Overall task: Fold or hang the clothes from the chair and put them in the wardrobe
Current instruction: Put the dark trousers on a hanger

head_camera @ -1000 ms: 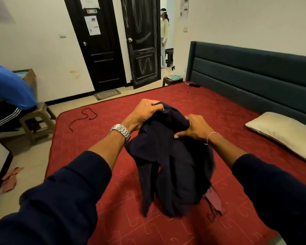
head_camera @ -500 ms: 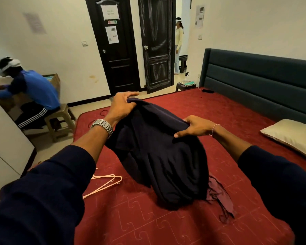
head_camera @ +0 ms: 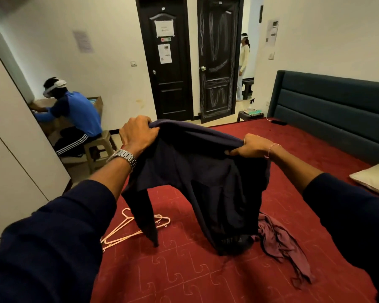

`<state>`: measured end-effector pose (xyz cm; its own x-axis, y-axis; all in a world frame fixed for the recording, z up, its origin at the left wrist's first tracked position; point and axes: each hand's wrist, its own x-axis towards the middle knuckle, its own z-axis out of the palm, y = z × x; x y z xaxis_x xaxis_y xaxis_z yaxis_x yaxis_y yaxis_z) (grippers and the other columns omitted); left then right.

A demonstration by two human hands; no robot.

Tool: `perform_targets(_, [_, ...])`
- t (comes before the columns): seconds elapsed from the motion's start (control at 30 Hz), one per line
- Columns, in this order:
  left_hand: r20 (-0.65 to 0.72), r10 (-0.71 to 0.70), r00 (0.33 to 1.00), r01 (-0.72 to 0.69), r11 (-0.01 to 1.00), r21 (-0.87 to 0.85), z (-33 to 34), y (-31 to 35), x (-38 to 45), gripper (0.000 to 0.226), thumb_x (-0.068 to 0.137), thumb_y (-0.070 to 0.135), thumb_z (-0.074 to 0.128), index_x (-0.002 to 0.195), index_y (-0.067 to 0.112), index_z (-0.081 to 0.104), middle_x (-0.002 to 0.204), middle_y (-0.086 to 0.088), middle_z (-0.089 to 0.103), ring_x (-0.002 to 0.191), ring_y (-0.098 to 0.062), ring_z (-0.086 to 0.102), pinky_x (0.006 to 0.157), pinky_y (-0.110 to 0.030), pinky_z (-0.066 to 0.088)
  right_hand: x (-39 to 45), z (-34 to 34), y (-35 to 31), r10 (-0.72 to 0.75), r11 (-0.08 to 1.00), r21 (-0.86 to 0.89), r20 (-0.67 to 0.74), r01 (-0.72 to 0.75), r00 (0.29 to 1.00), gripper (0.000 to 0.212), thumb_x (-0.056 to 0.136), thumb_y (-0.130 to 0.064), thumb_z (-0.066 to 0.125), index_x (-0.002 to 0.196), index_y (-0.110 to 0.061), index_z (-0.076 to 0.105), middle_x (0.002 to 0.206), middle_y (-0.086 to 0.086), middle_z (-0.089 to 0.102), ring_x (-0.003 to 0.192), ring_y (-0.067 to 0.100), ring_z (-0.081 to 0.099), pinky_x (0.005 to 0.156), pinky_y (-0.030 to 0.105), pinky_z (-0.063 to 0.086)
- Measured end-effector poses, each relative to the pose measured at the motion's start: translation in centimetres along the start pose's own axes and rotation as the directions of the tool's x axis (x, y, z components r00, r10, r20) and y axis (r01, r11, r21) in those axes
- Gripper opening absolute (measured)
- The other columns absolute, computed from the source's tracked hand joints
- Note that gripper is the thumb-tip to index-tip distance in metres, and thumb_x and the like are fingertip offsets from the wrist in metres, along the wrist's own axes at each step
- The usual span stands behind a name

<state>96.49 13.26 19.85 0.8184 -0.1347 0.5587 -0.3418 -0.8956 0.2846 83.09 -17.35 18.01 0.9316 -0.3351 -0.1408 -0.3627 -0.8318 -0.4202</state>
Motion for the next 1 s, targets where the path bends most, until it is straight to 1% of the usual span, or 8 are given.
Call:
perform_targets(0.2, [0.302, -0.012, 0.953, 0.044, 0.994, -0.099, 1.7, -1.4, -0.6, 0.015, 0.085, 0.03, 0.068, 0.091, 0.017, 0.064, 0.099, -0.012, 0.069, 0.091, -0.032, 0.063, 0.074, -0.039, 0.051, -1.2, 0.7, -4.6, -0.043, 0.965, 0.259, 0.005, 0.04, 0.999, 0.04, 0.083, -0.045, 0.079, 0.086, -0.007, 0.066, 0.087, 0.01, 0.069, 0.079, 0.025, 0.067, 0.071, 0.038, 0.056])
perform_targets(0.33, [0.348, 0.128, 0.929, -0.045, 0.97, -0.239, 1.0, 0.9, -1.6, 0.023, 0.081, 0.025, 0.074, 0.096, 0.014, 0.061, 0.085, -0.004, 0.066, 0.084, -0.026, 0.064, 0.067, -0.033, 0.046, -2.1, 0.1, -8.5, -0.056, 0.655, 0.756, 0.079, -0.023, 0.995, 0.02, 0.088, -0.006, 0.072, 0.104, -0.002, 0.061, 0.089, 0.017, 0.07, 0.068, 0.023, 0.068, 0.062, 0.033, 0.058])
perform_targets(0.47, [0.518, 0.195, 0.833, 0.293, 0.638, -0.712, -2.3, 4.1, -3.6, 0.053, 0.094, 0.064, 0.052, 0.078, 0.014, 0.058, 0.06, -0.003, 0.059, 0.054, -0.02, 0.056, 0.048, -0.027, 0.047, -2.7, 0.1, -11.9, -0.11, 0.366, 0.931, 0.037, 0.006, 0.993, 0.055, 0.095, 0.01, 0.051, 0.14, -0.02, 0.04, 0.108, 0.018, 0.062, 0.079, 0.02, 0.061, 0.057, 0.029, 0.055])
perform_targets(0.53, [0.555, 0.339, 0.76, 0.32, 0.548, -0.773, -2.8, 4.1, -4.2, 0.06, 0.087, 0.079, 0.041, 0.085, 0.024, 0.065, 0.074, 0.005, 0.066, 0.065, -0.014, 0.062, 0.056, -0.022, 0.048, -3.2, -0.2, -13.2, -0.076, 0.265, 0.963, -0.018, 0.038, 0.997, 0.05, 0.097, 0.012, 0.041, 0.139, -0.016, 0.045, 0.097, 0.013, 0.056, 0.074, 0.018, 0.056, 0.053, 0.026, 0.053])
perform_targets(0.63, [0.489, 0.459, 0.742, 0.116, 0.63, -0.768, -1.8, 2.5, -5.3, 0.061, 0.073, 0.066, 0.075, 0.123, 0.034, 0.063, 0.12, 0.013, 0.07, 0.109, -0.003, 0.066, 0.091, -0.02, 0.052, -3.3, -1.7, -14.8, -0.053, 0.181, 0.983, -0.031, 0.041, 0.998, 0.04, 0.097, 0.009, 0.033, 0.12, -0.011, 0.059, 0.09, 0.012, 0.054, 0.072, 0.019, 0.055, 0.052, 0.026, 0.051])
perform_targets(0.7, [0.489, 0.423, 0.763, 0.028, 0.734, -0.679, -0.4, 1.3, -5.4, 0.053, 0.071, 0.047, 0.086, 0.117, 0.031, 0.064, 0.113, 0.011, 0.071, 0.108, -0.009, 0.067, 0.095, -0.029, 0.054, -3.4, -2.6, -15.7, -0.065, 0.132, 0.991, -0.006, 0.015, 0.998, 0.029, 0.096, 0.004, 0.041, 0.103, -0.011, 0.066, 0.093, 0.014, 0.06, 0.076, 0.021, 0.061, 0.059, 0.027, 0.055])
perform_targets(0.8, [0.464, 0.313, 0.829, 0.071, 0.763, -0.642, -0.5, -0.5, -4.7, 0.014, 0.085, 0.018, 0.075, 0.095, 0.022, 0.066, 0.091, 0.001, 0.071, 0.094, -0.022, 0.068, 0.085, -0.04, 0.053, -4.0, -3.1, -16.1, -0.09, 0.229, 0.968, -0.081, 0.1, 0.993, 0.008, 0.084, 0.002, 0.069, 0.089, -0.005, 0.067, 0.092, 0.012, 0.066, 0.081, 0.021, 0.067, 0.072, 0.029, 0.057])
perform_targets(1.0, [0.465, 0.446, 0.765, -0.026, 0.743, -0.669, -6.6, 0.8, -2.1, 0.016, 0.091, 0.007, 0.071, 0.093, 0.023, 0.068, 0.065, 0.014, 0.064, 0.056, 0.003, 0.054, 0.057, -0.016, 0.04, -4.1, -3.1, -14.4, -0.207, 0.818, 0.465, -0.311, 0.338, 0.928, 0.065, 0.054, -0.039, 0.097, 0.11, -0.02, 0.071, 0.108, 0.001, 0.069, 0.104, 0.019, 0.065, 0.092, 0.038, 0.058])
